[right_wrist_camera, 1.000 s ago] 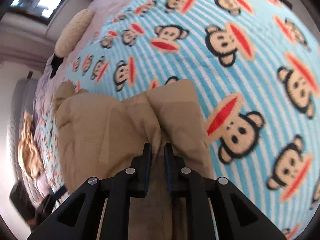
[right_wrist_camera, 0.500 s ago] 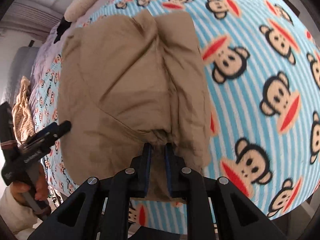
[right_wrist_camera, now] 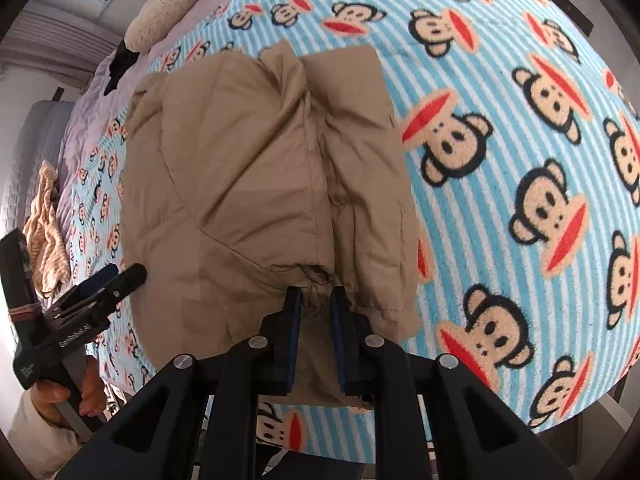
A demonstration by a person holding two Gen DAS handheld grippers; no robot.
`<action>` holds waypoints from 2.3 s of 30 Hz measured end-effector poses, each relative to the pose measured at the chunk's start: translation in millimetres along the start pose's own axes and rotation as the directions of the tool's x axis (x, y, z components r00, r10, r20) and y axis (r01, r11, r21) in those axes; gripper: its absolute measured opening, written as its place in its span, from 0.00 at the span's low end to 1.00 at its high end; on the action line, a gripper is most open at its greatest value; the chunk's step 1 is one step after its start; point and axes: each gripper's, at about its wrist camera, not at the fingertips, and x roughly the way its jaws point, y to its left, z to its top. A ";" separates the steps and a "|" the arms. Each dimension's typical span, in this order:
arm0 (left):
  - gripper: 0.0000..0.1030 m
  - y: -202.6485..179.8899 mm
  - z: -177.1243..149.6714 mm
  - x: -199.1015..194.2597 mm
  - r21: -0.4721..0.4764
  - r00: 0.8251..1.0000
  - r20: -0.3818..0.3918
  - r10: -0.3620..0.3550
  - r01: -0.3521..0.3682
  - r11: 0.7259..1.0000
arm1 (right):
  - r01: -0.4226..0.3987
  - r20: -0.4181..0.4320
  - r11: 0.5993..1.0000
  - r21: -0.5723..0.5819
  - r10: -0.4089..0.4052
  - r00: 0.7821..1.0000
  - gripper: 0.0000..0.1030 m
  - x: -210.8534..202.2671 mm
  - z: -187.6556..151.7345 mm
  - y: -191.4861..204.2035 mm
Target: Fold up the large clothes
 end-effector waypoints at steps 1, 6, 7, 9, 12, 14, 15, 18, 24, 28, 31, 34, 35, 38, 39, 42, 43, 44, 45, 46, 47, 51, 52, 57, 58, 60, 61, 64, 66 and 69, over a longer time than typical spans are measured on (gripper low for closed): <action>0.89 0.4 0.2 -0.9 0.001 1.000 0.003 0.002 -0.002 1.000 | 0.003 0.010 1.000 -0.006 -0.003 1.000 0.16 -4.1 1.2 1.7; 1.00 1.8 1.7 -2.1 0.013 1.000 0.013 0.014 -0.014 1.000 | 0.007 0.067 1.000 0.011 -0.008 0.998 0.17 -22.5 10.1 -4.1; 1.00 1.8 2.3 -0.9 0.014 1.000 0.009 0.015 -0.015 1.000 | 0.007 0.075 1.000 0.019 -0.008 0.997 0.20 -24.6 12.2 -5.9; 1.00 1.4 3.0 0.2 0.015 1.000 0.004 0.017 -0.017 1.000 | 0.010 0.084 1.000 0.028 -0.013 0.996 0.26 -26.4 15.5 -8.0; 1.00 0.1 3.8 -0.1 0.017 1.000 0.008 0.019 -0.019 1.000 | 0.017 0.088 0.999 0.030 -0.020 0.996 0.36 -25.7 18.2 -11.7; 1.00 0.1 4.3 0.8 0.015 1.000 0.009 0.017 -0.017 1.000 | 0.026 0.089 0.999 0.023 -0.028 0.996 0.45 -25.2 21.9 -14.8; 1.00 0.9 4.9 1.6 0.011 1.000 0.010 0.014 -0.014 1.000 | 0.031 0.089 0.999 0.019 -0.032 0.996 0.50 -24.2 22.7 -14.5; 1.00 4.2 6.8 4.2 -0.004 1.000 0.004 -0.002 0.002 1.000 | 0.035 0.079 0.999 0.007 -0.035 0.996 0.71 -22.0 28.0 -17.3; 1.00 16.5 10.3 9.7 -0.038 0.998 -0.013 -0.057 0.057 0.998 | -0.012 0.064 1.000 0.025 0.011 0.998 0.85 -10.9 39.3 -26.6; 1.00 23.6 13.7 14.3 -0.044 0.996 -0.024 -0.083 0.082 0.996 | -0.057 0.063 0.996 0.062 0.053 0.997 1.00 -3.2 42.9 -38.0; 1.00 30.4 17.8 17.4 -0.065 0.992 -0.033 -0.125 0.123 0.990 | -0.086 0.070 0.994 0.072 0.081 0.994 1.00 0.3 47.4 -44.4; 1.00 41.2 23.7 21.9 -0.085 0.981 -0.032 -0.189 0.186 0.979 | -0.133 0.052 0.989 0.071 0.130 0.990 1.00 4.5 53.4 -44.9; 1.00 45.7 25.9 25.9 -0.096 0.973 -0.038 -0.226 0.222 0.970 | -0.145 0.042 0.988 0.061 0.142 0.989 1.00 6.5 55.3 -43.3; 1.00 57.5 31.9 40.8 -0.139 0.941 -0.065 -0.333 0.322 0.937 | -0.148 -0.017 0.989 -0.016 0.147 0.989 1.00 20.4 63.1 -30.5; 1.00 61.5 33.9 47.5 -0.155 0.928 -0.071 -0.365 0.352 0.923 | -0.145 -0.033 0.989 -0.034 0.143 0.989 1.00 25.3 65.0 -28.1; 1.00 68.9 39.2 63.4 -0.182 0.891 -0.071 -0.449 0.431 0.884 | -0.145 -0.101 0.988 -0.057 0.139 0.985 1.00 48.2 73.6 -26.2; 1.00 71.2 40.8 69.6 -0.196 0.871 -0.072 -0.485 0.465 0.864 | -0.152 -0.112 0.987 -0.054 0.145 0.983 1.00 53.6 76.5 -27.7; 1.00 72.4 41.3 74.9 -0.207 0.855 -0.074 -0.513 0.490 0.847 | -0.163 -0.122 0.986 -0.046 0.156 0.980 1.00 59.6 80.6 -30.4; 1.00 74.0 42.2 82.6 -0.223 0.835 -0.080 -0.544 0.517 0.826 | -0.172 -0.127 0.984 -0.038 0.166 0.978 1.00 63.8 83.4 -32.0; 1.00 75.0 42.9 89.2 -0.235 0.820 -0.083 -0.566 0.536 0.811 | -0.191 -0.137 0.981 -0.027 0.185 0.973 1.00 68.7 86.8 -34.2; 1.00 75.9 43.2 94.8 -0.245 0.808 -0.087 -0.583 0.549 0.799 | -0.210 -0.151 0.978 -0.016 0.205 0.967 1.00 73.6 90.4 -36.0; 1.00 77.3 44.6 117.4 -0.303 0.747 -0.093 -0.658 0.609 0.733 | -0.301 -0.187 0.953 0.048 0.304 0.934 1.00 95.8 101.7 -41.9; 1.00 76.7 44.6 120.9 -0.316 0.740 -0.090 -0.667 0.614 0.723 | -0.322 -0.181 0.945 0.059 0.327 0.927 1.00 100.5 103.5 -41.6; 1.00 61.5 43.1 116.8 -0.314 0.776 -0.074 -0.627 0.578 0.753 | -0.388 -0.157 0.913 0.130 0.405 0.901 0.99 113.8 103.3 -40.1; 0.97 57.7 42.8 112.2 -0.300 0.790 -0.066 -0.609 0.566 0.767 | -0.392 -0.157 0.910 0.138 0.411 0.898 0.92 114.6 102.4 -39.0; 0.86 51.9 43.0 100.9 -0.267 0.813 -0.050 -0.580 0.549 0.792 | -0.414 -0.150 0.897 0.153 0.435 0.888 0.73 111.9 99.5 -38.3; 0.84 50.1 43.3 94.8 -0.254 0.820 -0.042 -0.570 0.543 0.800 | -0.414 -0.139 0.897 0.152 0.435 0.890 0.64 107.7 98.6 -36.9; 0.76 46.6 44.4 81.4 -0.228 0.831 -0.025 -0.555 0.536 0.813 | -0.422 -0.123 0.898 0.126 0.436 0.891 0.50 96.5 95.6 -32.0; 0.75 45.4 43.6 74.4 -0.215 0.837 -0.020 -0.547 0.531 0.820 | -0.426 -0.112 0.896 0.121 0.439 0.891 0.48 90.5 93.1 -28.3; 0.75 43.3 41.8 63.2 -0.196 0.846 -0.010 -0.534 0.522 0.830 | -0.438 -0.101 0.890 0.128 0.451 0.887 0.47 82.2 89.3 -30.9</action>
